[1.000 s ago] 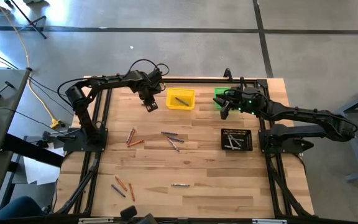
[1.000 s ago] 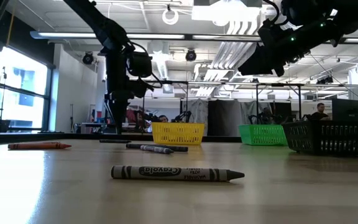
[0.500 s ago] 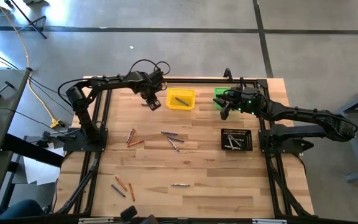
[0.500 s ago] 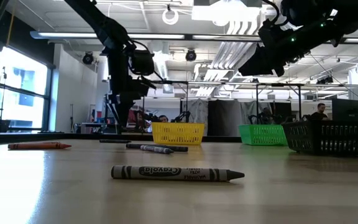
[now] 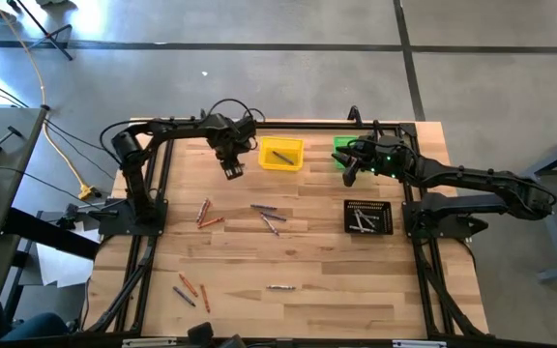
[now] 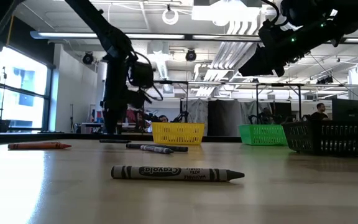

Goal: Sort crayons
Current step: Put the blue crayon into the yellow bin

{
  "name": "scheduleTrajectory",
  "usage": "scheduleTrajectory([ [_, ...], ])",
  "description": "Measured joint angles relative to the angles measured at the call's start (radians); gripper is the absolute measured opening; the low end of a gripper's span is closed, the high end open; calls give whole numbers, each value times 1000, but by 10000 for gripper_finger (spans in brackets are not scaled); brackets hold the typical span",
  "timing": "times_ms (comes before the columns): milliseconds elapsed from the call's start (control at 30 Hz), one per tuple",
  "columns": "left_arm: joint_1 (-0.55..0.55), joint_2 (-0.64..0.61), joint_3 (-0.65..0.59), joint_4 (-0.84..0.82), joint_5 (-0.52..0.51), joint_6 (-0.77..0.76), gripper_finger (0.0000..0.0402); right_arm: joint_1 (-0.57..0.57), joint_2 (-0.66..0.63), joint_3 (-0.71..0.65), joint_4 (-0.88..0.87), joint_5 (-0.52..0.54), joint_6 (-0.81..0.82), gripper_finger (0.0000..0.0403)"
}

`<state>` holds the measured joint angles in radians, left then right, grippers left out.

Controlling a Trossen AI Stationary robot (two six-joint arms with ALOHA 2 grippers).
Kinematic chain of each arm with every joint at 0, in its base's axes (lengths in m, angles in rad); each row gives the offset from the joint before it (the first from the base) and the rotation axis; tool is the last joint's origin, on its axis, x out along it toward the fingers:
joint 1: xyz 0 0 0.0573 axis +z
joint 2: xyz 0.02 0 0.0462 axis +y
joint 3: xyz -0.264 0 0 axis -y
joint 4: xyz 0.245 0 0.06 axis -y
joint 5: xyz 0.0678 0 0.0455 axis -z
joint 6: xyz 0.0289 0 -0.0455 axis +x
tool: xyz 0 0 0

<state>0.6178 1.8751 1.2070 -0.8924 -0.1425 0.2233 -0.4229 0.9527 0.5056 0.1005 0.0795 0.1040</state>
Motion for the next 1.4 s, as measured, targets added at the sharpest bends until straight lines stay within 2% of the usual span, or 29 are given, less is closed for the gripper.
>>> scheduleTrajectory([
  [133,0,44,0,13,-71,40,111,0,0,0,0,0,0,117],
  [300,2,68,4,22,-77,98,111,0,0,0,0,0,0,117],
  [533,21,110,7,4,-1,146,109,0,0,0,0,0,0,117],
  [700,23,118,9,-8,34,145,82,0,0,0,-3,0,-1,117],
  [967,24,111,9,-41,41,48,7,0,0,0,-7,0,-19,117],
  [1200,24,123,84,-106,28,-33,3,-1,0,0,-7,0,-18,117],
  [1400,23,126,168,-144,26,-39,1,-1,0,0,-7,0,-18,117],
])
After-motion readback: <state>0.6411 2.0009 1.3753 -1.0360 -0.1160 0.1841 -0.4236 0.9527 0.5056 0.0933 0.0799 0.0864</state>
